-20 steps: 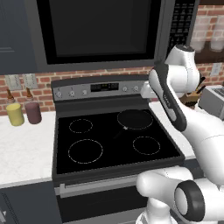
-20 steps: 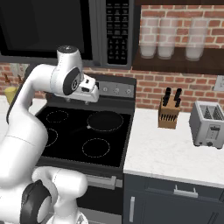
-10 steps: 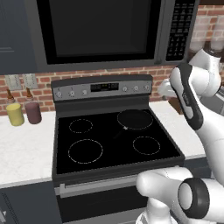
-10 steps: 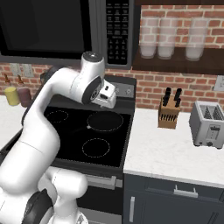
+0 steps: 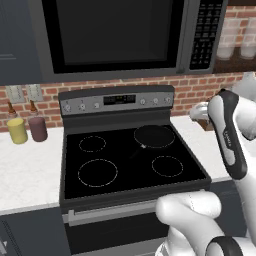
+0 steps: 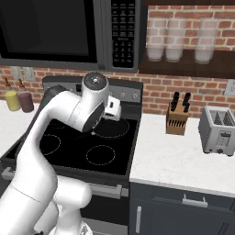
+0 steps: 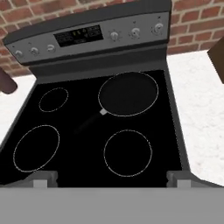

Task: Turn off the rear right burner of the stove.

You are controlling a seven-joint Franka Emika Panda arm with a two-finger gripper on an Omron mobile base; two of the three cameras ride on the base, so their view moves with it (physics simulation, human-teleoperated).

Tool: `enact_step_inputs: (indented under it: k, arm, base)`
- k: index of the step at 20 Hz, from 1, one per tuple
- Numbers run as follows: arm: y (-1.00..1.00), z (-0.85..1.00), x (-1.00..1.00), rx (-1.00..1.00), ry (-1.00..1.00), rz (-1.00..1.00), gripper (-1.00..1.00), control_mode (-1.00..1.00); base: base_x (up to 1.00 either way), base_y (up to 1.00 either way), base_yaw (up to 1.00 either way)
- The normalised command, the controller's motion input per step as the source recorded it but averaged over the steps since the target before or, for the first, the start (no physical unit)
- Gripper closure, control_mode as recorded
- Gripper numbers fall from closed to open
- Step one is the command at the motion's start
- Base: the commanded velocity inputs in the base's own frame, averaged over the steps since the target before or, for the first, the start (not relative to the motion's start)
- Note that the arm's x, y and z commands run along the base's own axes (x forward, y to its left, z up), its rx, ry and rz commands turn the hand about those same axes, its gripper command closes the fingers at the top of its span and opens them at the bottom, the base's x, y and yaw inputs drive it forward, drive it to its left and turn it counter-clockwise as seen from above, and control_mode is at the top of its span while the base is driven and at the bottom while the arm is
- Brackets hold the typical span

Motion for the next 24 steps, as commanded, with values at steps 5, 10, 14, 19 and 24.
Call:
enact_step_inputs:
  k: [5, 10, 14, 19, 24]
  arm:
    - [0.0, -0.05, -0.36, 0.0, -0.42, 0.08, -1.0, -1.0]
    - [0.0, 0.0, -0.13, 0.0, -0.42, 0.07, -1.0, -1.0]
    - [0.0, 0.0, 0.0, 0.0, -0.37, 0.04, -1.0, -1.0]
    - [0.0, -0.01, 0.15, 0.0, -0.21, 0.0, -1.0, -1.0]
    - [0.0, -0.05, 0.45, 0.0, -0.01, 0.0, -1.0, -1.0]
  base:
    - [0.0, 0.0, 0.0]
    - [0.0, 0.0, 0.0]
    - [0.0, 0.0, 0.0]
    - [0.0, 0.0, 0.0]
    - [0.0, 0.0, 0.0]
